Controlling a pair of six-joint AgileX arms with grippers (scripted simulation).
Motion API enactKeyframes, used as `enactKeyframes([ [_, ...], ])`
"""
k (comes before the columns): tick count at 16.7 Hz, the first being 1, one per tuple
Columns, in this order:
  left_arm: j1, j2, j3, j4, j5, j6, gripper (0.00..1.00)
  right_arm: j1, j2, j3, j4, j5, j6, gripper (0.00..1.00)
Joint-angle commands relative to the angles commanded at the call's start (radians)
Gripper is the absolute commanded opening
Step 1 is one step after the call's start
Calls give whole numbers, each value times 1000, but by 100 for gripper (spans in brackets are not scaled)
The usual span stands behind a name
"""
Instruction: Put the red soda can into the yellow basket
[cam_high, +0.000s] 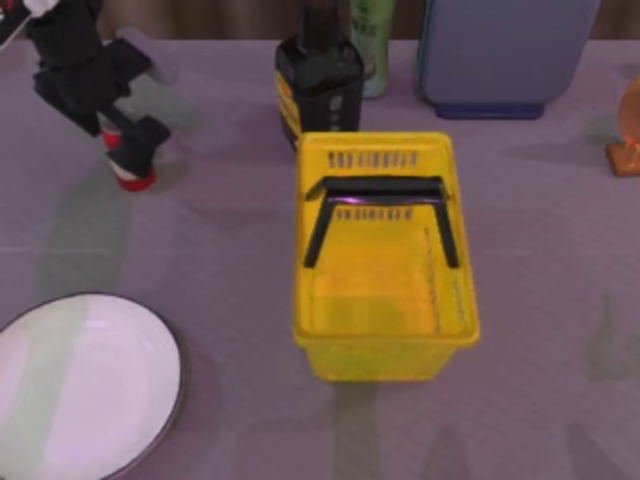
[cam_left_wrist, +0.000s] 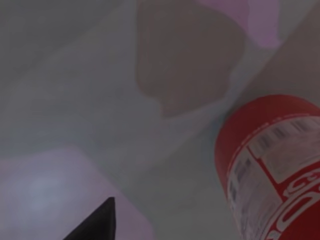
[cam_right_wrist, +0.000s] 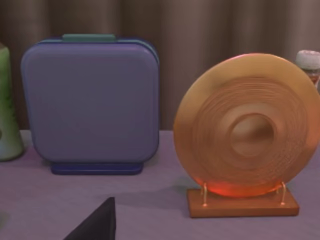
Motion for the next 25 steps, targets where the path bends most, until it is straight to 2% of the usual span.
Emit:
enactKeyframes([
  [3,0,0,0,0,0,0,100,0,0,0,0,0,0,100],
  [16,0,0,0,0,0,0,2,0,0,0,0,0,0,100],
  [25,4,0,0,0,0,2,0,0,0,0,0,0,0,100],
])
